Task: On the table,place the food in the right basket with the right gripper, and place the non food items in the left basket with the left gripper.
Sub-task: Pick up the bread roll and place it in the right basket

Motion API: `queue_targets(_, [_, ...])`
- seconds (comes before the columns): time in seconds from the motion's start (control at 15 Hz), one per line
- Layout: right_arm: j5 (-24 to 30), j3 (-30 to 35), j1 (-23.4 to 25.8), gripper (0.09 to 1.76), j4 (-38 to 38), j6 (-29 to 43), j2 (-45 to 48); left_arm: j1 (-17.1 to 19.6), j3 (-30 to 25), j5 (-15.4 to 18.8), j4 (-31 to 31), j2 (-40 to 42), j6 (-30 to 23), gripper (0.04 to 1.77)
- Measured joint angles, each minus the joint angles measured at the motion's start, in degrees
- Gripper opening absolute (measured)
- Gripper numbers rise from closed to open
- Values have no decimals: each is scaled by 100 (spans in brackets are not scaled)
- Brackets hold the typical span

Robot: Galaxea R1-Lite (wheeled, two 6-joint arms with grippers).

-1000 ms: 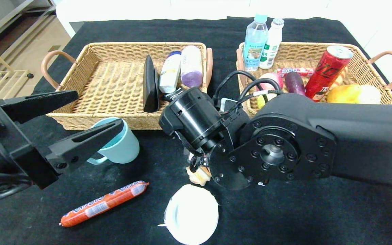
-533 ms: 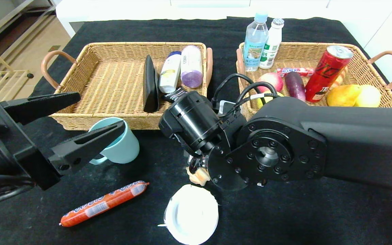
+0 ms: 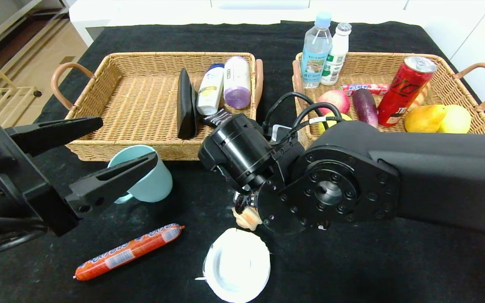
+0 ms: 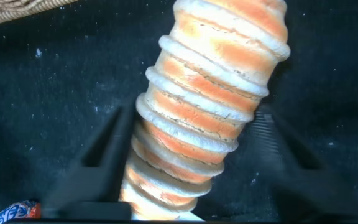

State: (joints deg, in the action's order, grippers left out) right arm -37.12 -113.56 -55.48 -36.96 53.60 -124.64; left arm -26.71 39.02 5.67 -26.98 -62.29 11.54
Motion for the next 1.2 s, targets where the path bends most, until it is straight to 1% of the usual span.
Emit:
queue_targets(0.13, [0, 0, 5, 100, -5, 1, -4, 0, 0, 0, 0, 0, 0, 172])
queue_targets(0.33, [-2, 0, 5, 75, -7, -2, -9, 0, 0, 2, 0, -2, -2, 172])
queue_targets(0.4, [-2, 0, 5, 59, -5, -2, -9, 0, 0, 0, 0, -2, -2, 172])
queue_targets(0.47, [-4, 0, 5, 50, -7, -2, -9, 0, 0, 2, 0, -2, -2, 172])
queue_targets(0.73, [-2, 0, 5, 44, -7, -7, -9, -10, -7, 2, 0, -2, 0, 172])
queue_targets(1.2, [-2, 0, 5, 41, -38, -51, 0, -18, -18, 0, 0, 0, 17, 172])
